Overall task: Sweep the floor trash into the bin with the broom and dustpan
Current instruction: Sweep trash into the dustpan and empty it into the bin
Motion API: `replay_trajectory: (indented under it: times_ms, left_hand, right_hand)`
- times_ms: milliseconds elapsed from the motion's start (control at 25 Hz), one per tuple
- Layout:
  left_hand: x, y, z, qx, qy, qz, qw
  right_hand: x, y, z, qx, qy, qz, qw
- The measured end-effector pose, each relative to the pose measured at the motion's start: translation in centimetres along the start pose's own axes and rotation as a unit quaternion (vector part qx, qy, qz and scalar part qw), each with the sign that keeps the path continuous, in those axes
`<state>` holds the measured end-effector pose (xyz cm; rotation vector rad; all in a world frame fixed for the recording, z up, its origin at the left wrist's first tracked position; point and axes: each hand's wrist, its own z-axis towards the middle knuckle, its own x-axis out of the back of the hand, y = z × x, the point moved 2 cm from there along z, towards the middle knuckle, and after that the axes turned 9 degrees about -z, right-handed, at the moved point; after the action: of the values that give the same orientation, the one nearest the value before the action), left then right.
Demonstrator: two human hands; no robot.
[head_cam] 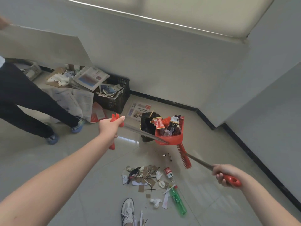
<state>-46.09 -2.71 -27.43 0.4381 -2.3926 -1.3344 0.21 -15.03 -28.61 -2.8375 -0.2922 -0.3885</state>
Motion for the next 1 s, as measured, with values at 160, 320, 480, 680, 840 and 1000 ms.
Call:
replay_trajectory:
  times_ms: [160, 320, 480, 680, 840, 1000]
  left_hand:
    - [-0.9, -0.9, 1.1, 0.061, 0.02, -0.058, 0.996]
    - [1.3, -2.6, 1.7, 0.113, 0.046, -0.117, 0.986]
    - [2.6, -3.9, 1.0, 0.148, 0.069, -0.179, 0.97]
    - [4.3, -6.2, -1.0, 0.195, 0.105, -0.221, 0.95]
    - [6.4, -8.9, -1.9, 0.244, 0.123, -0.282, 0.92]
    - [7.3, -11.8, -2.1, 0.288, 0.111, -0.342, 0.888]
  right_hand:
    - [-0.8, -2.2, -0.4, -0.011, -0.006, -0.001, 1.0]
    - [-0.6, -2.9, -1.1, -0.007, -0.002, -0.01, 1.0]
    - [-1.4, -4.8, -1.6, -0.004, 0.0, -0.004, 1.0]
    - [-3.5, -8.0, -2.3, 0.008, -0.005, 0.044, 0.999]
    - [-5.1, -9.3, -2.7, 0.033, 0.001, 0.061, 0.998]
    - [-6.1, -9.5, -3.2, 0.052, -0.009, 0.055, 0.997]
